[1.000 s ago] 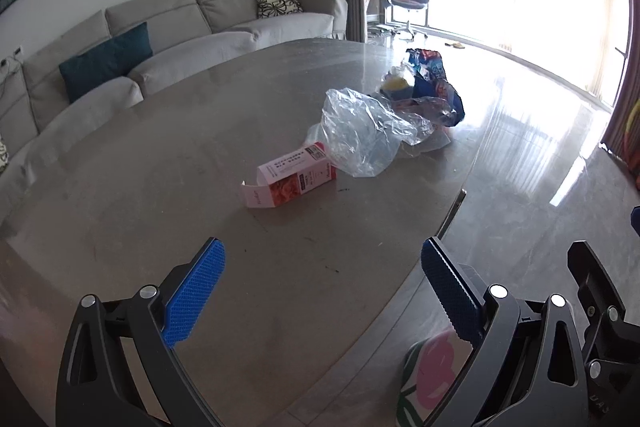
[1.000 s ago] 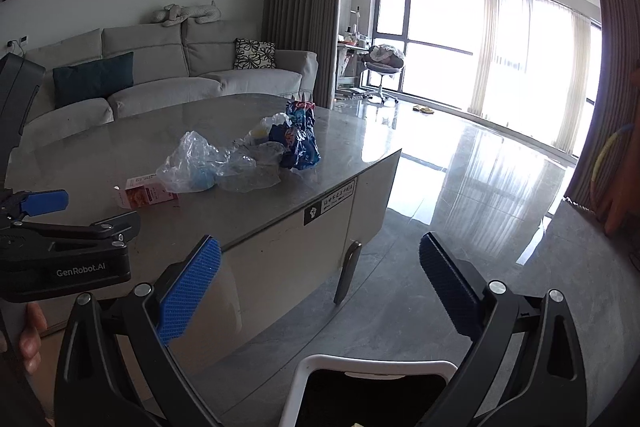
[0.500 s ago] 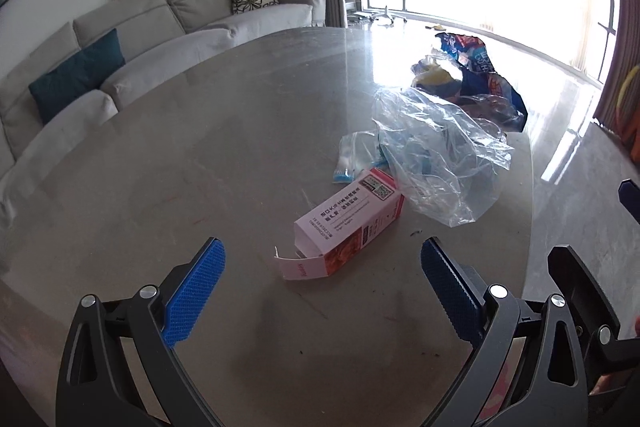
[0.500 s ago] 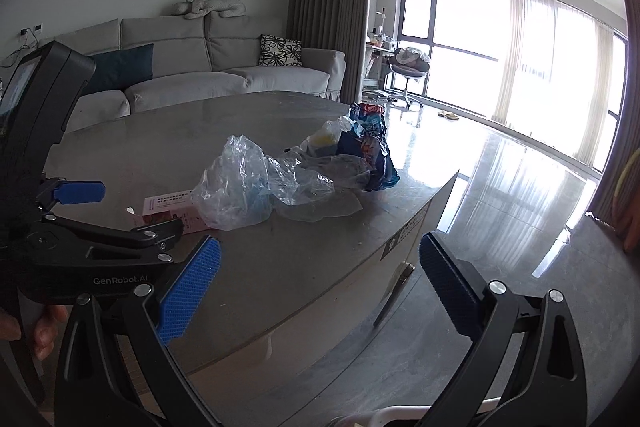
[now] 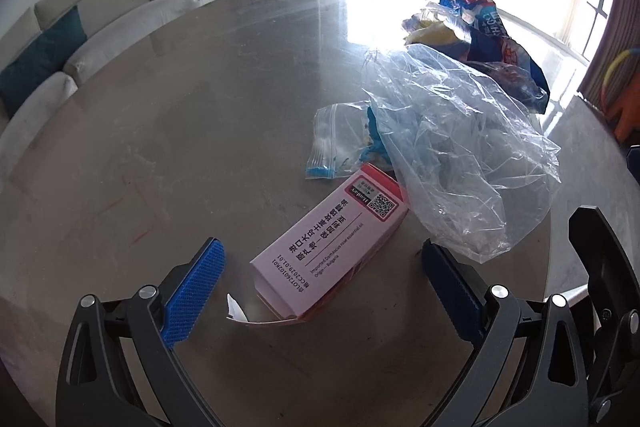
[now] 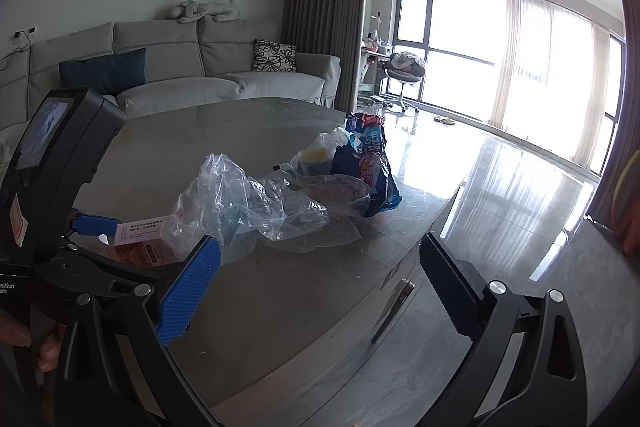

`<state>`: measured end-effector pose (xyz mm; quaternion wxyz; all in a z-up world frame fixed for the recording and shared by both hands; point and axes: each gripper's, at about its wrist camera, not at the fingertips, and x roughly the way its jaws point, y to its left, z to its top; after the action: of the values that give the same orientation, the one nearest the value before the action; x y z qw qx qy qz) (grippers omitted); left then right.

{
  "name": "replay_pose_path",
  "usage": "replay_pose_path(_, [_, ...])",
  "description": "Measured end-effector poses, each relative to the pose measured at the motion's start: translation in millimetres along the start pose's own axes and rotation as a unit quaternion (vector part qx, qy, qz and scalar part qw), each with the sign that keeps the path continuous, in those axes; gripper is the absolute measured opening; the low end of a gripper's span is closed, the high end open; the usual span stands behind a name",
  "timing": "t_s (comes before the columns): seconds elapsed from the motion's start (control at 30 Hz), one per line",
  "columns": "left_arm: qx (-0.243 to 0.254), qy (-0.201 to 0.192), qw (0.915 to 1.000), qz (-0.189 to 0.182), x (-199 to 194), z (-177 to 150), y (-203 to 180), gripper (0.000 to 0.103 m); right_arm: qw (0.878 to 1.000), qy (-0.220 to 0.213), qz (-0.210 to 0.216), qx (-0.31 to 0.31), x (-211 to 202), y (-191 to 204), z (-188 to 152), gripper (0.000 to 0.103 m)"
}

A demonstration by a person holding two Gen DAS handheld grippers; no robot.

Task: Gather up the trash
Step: 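Return to the table and grasp the pink box with the left gripper, then grasp the clear plastic bag with the right gripper while the left holds the box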

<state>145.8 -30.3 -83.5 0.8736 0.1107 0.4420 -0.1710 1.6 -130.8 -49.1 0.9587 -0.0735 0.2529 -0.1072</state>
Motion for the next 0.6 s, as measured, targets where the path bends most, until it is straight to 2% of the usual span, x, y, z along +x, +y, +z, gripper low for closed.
replay_pose_path(0.1, [0.003,-0.002,1.0000,0.000,-1,1,-2,0.095,1.000,0.000,-0.003,0.003,-2,-4,-1,0.099])
replay_pose_path(0.13, [0.000,-0.003,1.0000,-0.009,-3,0,-2,0.084,1.000,0.001,-0.003,0.004,-3,-4,-1,0.099])
replay_pose_path(0.17, [0.000,-0.005,0.9999,-0.010,-6,0,-3,0.078,1.000,0.001,-0.002,0.006,-4,-6,-2,0.099])
replay_pose_path(0.2, [0.008,-0.008,0.9999,-0.009,-10,0,-6,0.059,1.000,0.001,-0.001,0.008,-6,-7,-2,0.099])
replay_pose_path(0.23, [0.016,-0.008,0.9998,-0.002,-13,0,-11,0.034,1.000,0.000,-0.001,0.009,-7,-9,-1,0.099])
replay_pose_path(0.27, [0.020,-0.006,0.9997,0.011,-15,0,-14,0.029,1.000,-0.001,-0.001,0.010,-7,-10,0,0.099])
replay_pose_path(0.37, [0.004,-0.018,0.9997,0.016,-30,-4,-14,0.029,1.000,-0.002,0.005,0.015,-9,-13,3,0.099])
replay_pose_path(0.47, [0.014,-0.057,0.9969,0.052,-63,-9,-19,0.029,1.000,-0.005,0.011,0.014,-12,-13,6,0.099])
replay_pose_path(0.6, [0.005,-0.100,0.9920,0.077,-110,-16,-21,0.029,1.000,-0.012,0.024,0.003,-11,-10,13,0.099])
